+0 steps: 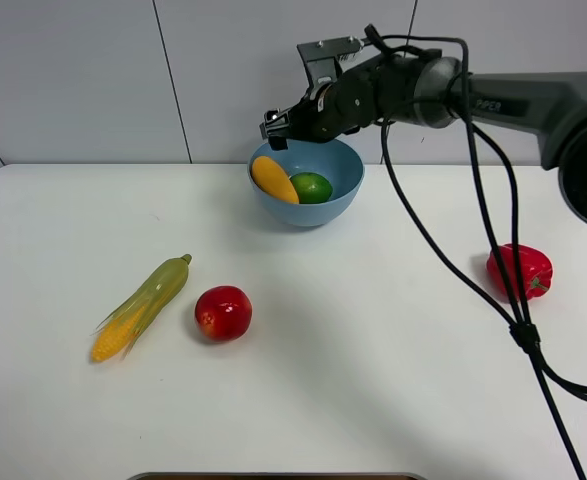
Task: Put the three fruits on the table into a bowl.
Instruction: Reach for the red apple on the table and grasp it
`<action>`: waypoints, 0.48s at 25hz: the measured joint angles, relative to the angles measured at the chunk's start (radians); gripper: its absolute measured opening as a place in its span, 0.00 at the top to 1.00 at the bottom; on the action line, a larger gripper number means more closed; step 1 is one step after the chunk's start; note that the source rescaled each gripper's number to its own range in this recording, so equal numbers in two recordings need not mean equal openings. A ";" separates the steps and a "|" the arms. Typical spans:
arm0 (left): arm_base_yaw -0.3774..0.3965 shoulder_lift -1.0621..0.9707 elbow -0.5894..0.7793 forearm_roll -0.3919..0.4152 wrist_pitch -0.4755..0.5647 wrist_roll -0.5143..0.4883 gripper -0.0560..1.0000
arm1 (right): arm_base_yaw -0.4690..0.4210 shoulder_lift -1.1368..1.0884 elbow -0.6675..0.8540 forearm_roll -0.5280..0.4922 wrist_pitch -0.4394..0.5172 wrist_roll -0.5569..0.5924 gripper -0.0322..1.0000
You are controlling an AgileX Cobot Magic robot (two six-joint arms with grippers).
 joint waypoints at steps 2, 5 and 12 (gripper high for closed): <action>0.000 0.000 0.000 0.000 0.000 0.000 0.13 | 0.000 -0.055 0.000 -0.001 0.027 0.000 0.00; 0.000 0.000 0.000 0.000 0.000 0.000 0.13 | 0.000 -0.156 0.000 -0.008 0.069 0.000 0.00; 0.000 0.000 0.000 0.000 0.000 0.000 0.13 | 0.000 -0.371 0.000 -0.082 0.141 -0.009 0.00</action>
